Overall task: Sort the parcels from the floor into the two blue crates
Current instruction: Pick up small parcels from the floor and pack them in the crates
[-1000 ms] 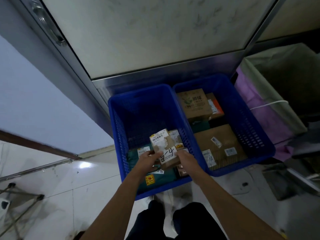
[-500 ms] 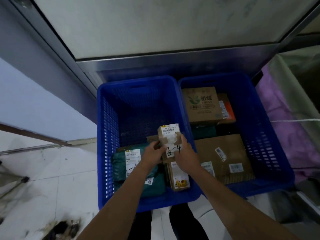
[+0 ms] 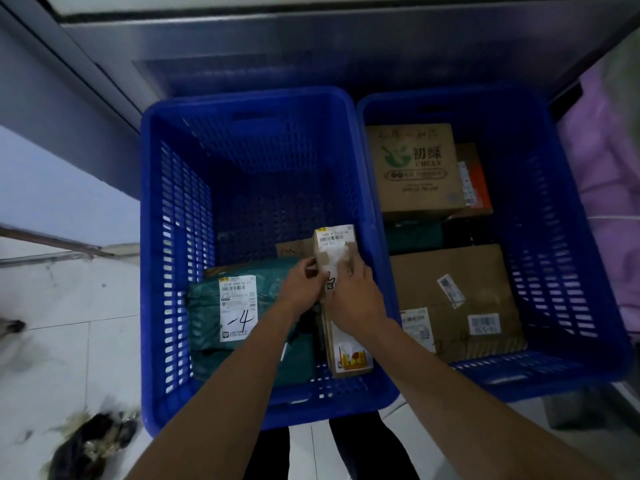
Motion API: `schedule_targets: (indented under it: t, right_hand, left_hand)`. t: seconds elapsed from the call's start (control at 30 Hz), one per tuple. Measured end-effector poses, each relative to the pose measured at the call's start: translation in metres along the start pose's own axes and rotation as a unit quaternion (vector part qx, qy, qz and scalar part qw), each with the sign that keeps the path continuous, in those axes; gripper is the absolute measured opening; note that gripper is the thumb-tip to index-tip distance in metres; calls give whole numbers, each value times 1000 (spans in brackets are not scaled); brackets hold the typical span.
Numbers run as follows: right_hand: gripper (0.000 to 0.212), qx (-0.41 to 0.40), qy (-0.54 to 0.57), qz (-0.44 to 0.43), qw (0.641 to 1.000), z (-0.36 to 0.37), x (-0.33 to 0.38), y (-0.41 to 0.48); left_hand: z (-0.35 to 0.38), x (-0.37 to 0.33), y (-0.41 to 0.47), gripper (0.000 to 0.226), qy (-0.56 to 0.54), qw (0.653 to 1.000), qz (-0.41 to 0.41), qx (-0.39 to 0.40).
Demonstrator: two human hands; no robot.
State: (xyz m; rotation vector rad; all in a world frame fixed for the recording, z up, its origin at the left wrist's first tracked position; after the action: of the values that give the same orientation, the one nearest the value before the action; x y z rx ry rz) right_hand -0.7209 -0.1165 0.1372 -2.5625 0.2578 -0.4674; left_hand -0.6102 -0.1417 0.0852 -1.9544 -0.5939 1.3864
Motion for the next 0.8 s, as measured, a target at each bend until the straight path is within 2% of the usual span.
schedule_targets:
  t: [0.1,0.17,0.27,0.57,0.7,0.8]
  right_hand:
    - [49,44,-15,-21,999,12,-2,-1]
    - [48,83,-3,-18,996,19,-8,-2]
    - [47,98,14,-18,995,22,-16,1]
    - [50,93,30,9,995,19,-11,10]
    - [52,85,30,15,996,15,-8,9]
    - [50,86,31,26,995,12,-6,8]
  left_hand:
    - [12,-1,-3,40,130,990,55,9]
    - [16,3,0,42,191,980,53,16]
    - [19,7,4,47,248,968,42,24]
    - [18,16,11,50,269,962,15,36]
    - [16,24,8,35,265,961,-41,61]
    - [22,29,6,26,253,964,-39,76]
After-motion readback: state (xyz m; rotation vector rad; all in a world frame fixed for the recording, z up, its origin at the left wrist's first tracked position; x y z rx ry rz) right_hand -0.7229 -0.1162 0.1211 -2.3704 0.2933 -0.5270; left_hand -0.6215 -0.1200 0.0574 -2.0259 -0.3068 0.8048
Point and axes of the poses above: each hand's wrist, its own y-axis towards the middle knuckle, its own z-axis out of the palm, x = y × z, the point moved 5 cm from there along y, towards the middle knuckle, and after that the axes turned 4 degrees about -x, right-handed, at the moved point
